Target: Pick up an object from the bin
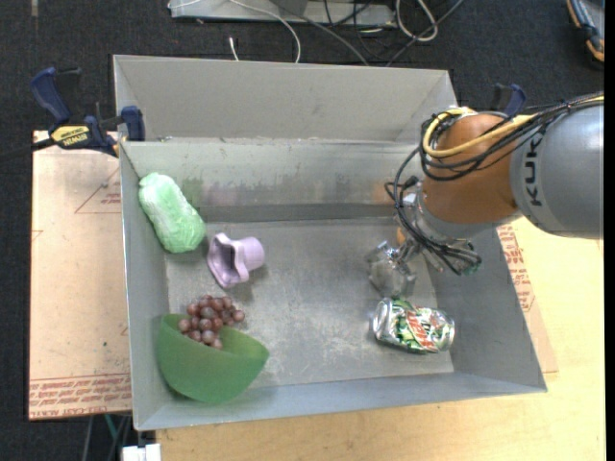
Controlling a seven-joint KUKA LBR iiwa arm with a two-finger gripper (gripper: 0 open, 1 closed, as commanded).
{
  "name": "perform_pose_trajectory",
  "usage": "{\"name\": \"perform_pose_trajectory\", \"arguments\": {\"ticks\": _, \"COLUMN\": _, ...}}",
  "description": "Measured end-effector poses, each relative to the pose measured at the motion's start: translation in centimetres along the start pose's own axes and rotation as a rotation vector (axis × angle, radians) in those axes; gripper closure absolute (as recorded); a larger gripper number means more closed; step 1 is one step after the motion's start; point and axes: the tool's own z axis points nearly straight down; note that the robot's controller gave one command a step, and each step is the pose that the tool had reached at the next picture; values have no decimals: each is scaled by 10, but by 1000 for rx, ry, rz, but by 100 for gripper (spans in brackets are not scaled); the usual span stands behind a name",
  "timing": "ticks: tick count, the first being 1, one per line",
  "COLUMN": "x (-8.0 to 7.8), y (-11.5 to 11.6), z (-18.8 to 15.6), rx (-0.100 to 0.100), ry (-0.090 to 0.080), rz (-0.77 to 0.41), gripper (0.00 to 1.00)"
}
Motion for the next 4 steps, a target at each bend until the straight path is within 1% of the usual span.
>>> {"name": "perform_pose_trajectory", "arguments": {"ticks": 1, "x": 2, "y": -6, "z": -4, "rx": 1, "ry": -2, "rz": -67, "gripper": 100}}
{"name": "perform_pose_trajectory", "arguments": {"ticks": 2, "x": 23, "y": 1, "z": -72, "rx": 3, "ry": -6, "rz": -333, "gripper": 100}}
{"name": "perform_pose_trajectory", "arguments": {"ticks": 3, "x": 17, "y": -4, "z": -53, "rx": 8, "ry": -11, "rz": -352, "gripper": 100}}
{"name": "perform_pose_trajectory", "arguments": {"ticks": 4, "x": 10, "y": 2, "z": -27, "rx": 3, "ry": -4, "rz": -379, "gripper": 100}}
